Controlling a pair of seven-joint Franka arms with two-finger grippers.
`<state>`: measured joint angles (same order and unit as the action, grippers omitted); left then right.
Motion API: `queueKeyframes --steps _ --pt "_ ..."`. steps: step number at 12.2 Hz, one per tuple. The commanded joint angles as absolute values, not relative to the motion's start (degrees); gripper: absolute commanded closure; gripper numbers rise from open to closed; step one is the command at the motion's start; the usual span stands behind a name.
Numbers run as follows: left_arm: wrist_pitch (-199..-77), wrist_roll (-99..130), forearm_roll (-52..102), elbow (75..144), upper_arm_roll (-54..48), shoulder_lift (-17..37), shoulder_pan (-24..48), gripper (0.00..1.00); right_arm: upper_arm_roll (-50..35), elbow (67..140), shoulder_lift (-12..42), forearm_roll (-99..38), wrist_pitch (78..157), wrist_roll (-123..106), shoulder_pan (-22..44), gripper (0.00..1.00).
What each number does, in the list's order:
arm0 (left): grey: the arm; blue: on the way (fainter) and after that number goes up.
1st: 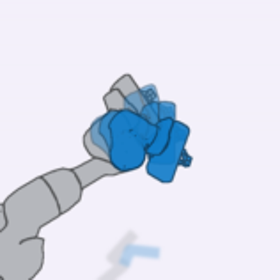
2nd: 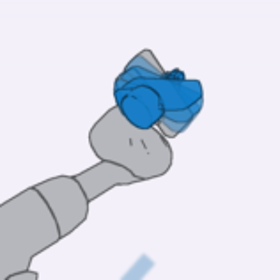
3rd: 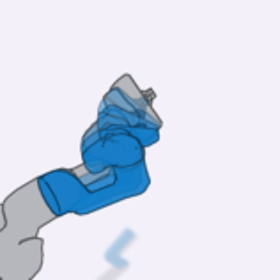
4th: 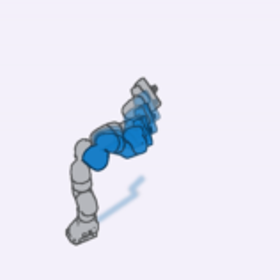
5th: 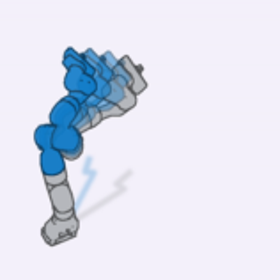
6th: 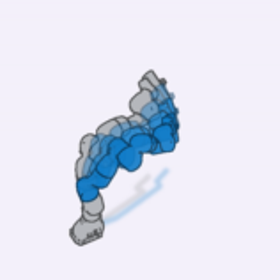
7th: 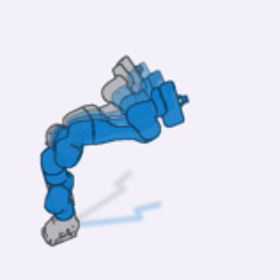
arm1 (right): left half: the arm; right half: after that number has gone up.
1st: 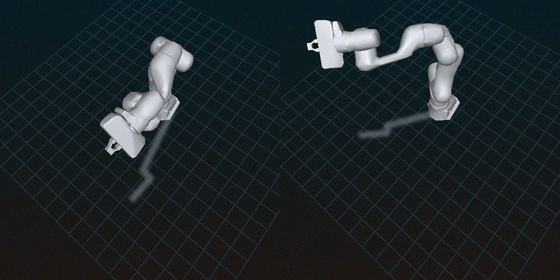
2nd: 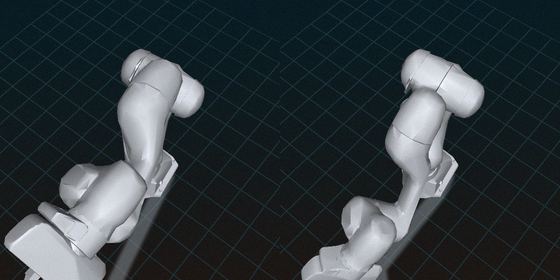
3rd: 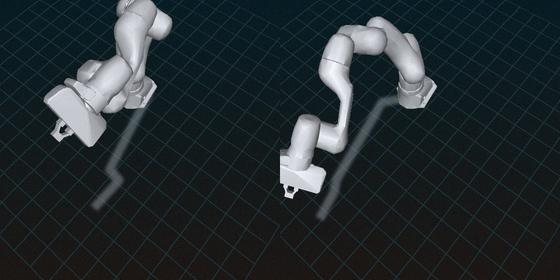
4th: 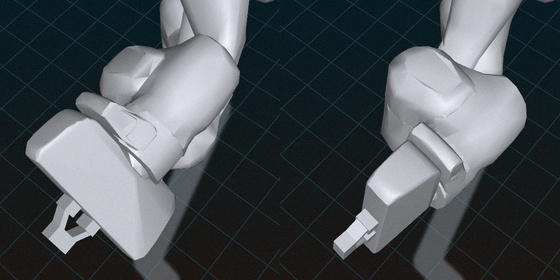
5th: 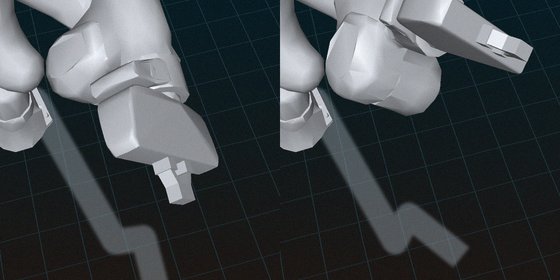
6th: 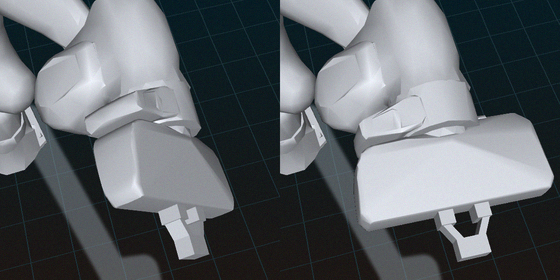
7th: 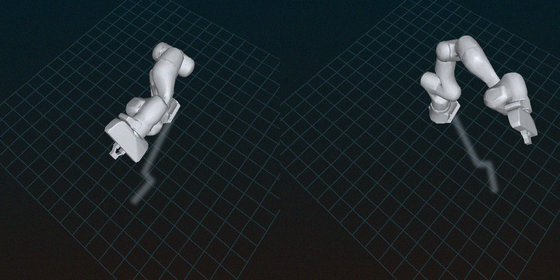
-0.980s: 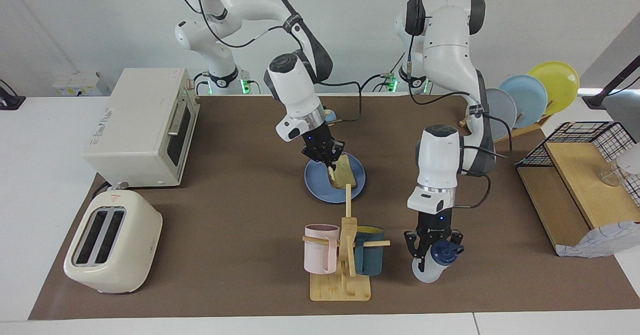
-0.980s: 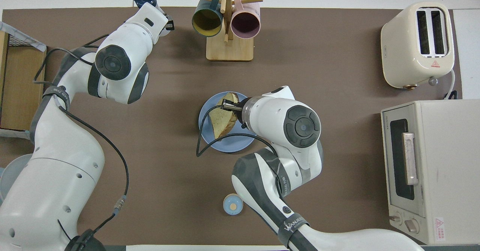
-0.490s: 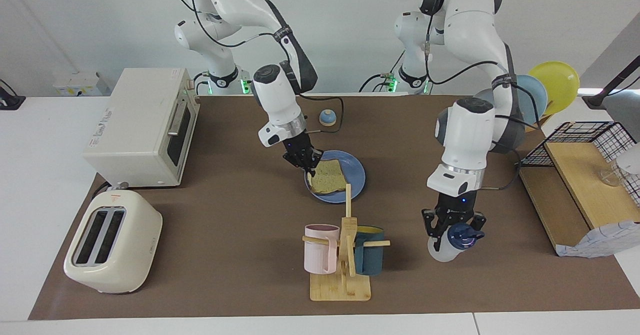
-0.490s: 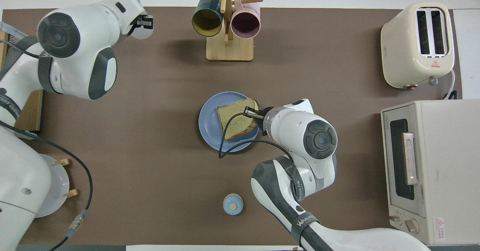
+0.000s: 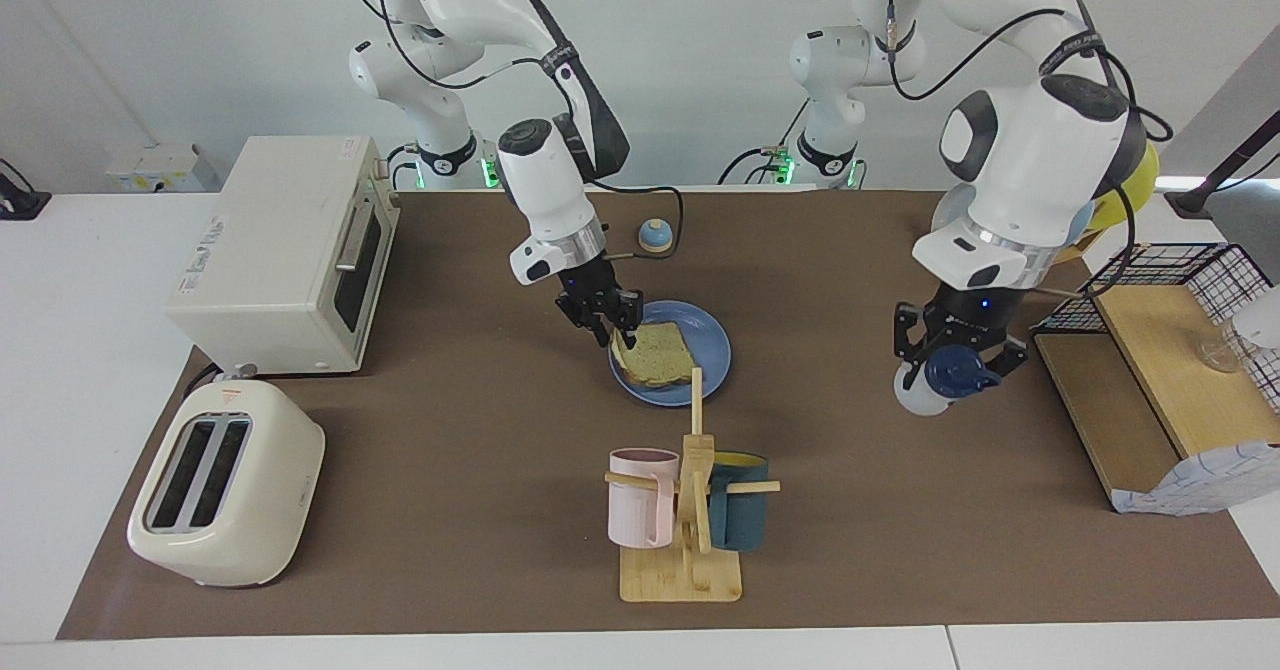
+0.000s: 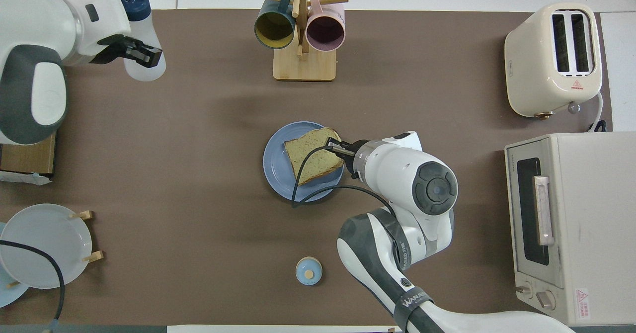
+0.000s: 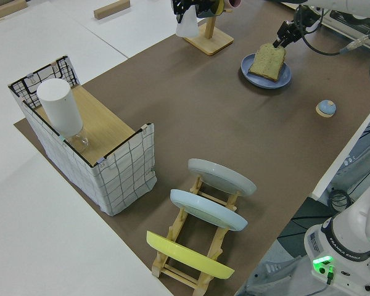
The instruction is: Put bread on plate and add seasoning
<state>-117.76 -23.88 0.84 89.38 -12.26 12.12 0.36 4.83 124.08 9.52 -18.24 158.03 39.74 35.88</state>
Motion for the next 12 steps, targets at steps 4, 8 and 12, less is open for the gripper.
queueKeyframes --steps 4,8,12 --pt "-104.25 -45.31 5.97 99.72 -12.83 -3.4 -0.7 1.0 4.75 114.39 7.73 -19.42 142.45 38.76 31.48 0.0" --pt "-102.65 -60.17 7.91 111.77 -12.74 -14.04 -0.18 1.0 4.66 101.79 6.87 -35.02 124.3 39.46 31.2 0.0" --pt "-102.92 -65.47 9.57 119.33 -12.74 -19.23 2.8 1.0 1.08 97.76 2.47 -36.83 121.83 47.44 32.08 0.07"
